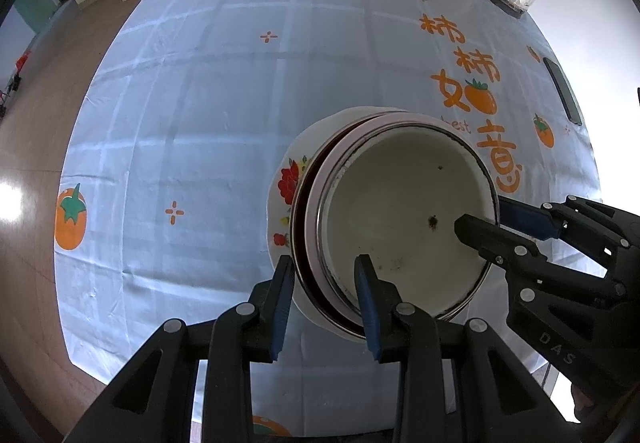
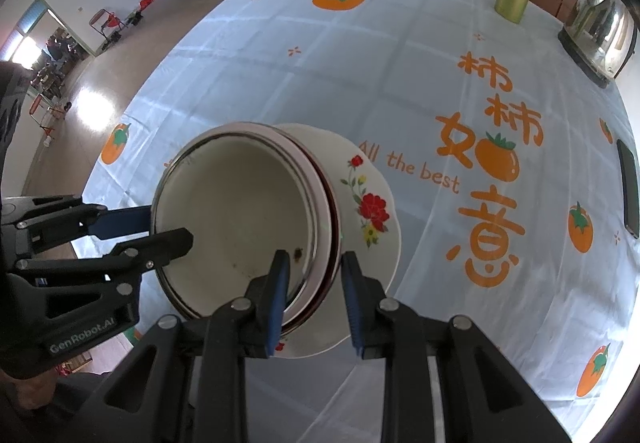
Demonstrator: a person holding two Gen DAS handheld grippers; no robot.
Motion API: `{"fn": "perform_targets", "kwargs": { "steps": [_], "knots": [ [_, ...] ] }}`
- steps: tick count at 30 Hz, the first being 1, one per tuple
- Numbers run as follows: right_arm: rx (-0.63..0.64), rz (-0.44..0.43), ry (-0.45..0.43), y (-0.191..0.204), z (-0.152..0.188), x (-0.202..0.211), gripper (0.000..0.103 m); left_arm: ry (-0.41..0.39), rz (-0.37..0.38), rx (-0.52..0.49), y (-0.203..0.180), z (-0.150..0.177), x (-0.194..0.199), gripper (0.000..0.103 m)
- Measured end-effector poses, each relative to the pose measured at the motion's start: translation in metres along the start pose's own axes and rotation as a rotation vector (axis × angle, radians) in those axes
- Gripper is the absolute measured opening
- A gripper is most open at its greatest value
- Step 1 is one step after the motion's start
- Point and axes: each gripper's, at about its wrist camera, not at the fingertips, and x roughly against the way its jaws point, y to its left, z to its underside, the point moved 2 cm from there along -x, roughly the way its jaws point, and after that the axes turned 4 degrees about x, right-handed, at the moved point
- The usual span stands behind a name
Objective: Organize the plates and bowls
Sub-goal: 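Lower the nested bowl stack with both grippers onto the red-flower plates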
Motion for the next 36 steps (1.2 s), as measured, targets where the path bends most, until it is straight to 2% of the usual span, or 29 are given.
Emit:
{"fn": "perform_targets", "kwargs": {
  "steps": [28, 36],
  "knots": [
    [0.010, 0.014, 0.033, -0.0014, -0.0021, -0.0051, 0.027, 0.038, 0.014, 0.002, 0.0013, -0.0017, -0.0077, 0.033],
    [0.001, 0.009, 0.028, -0.0018, -0.0009, -0.0054, 0.027, 0.019, 0.011, -0.006, -0.0003, -0.0018, -0.0096, 0.034]
  ]
}}
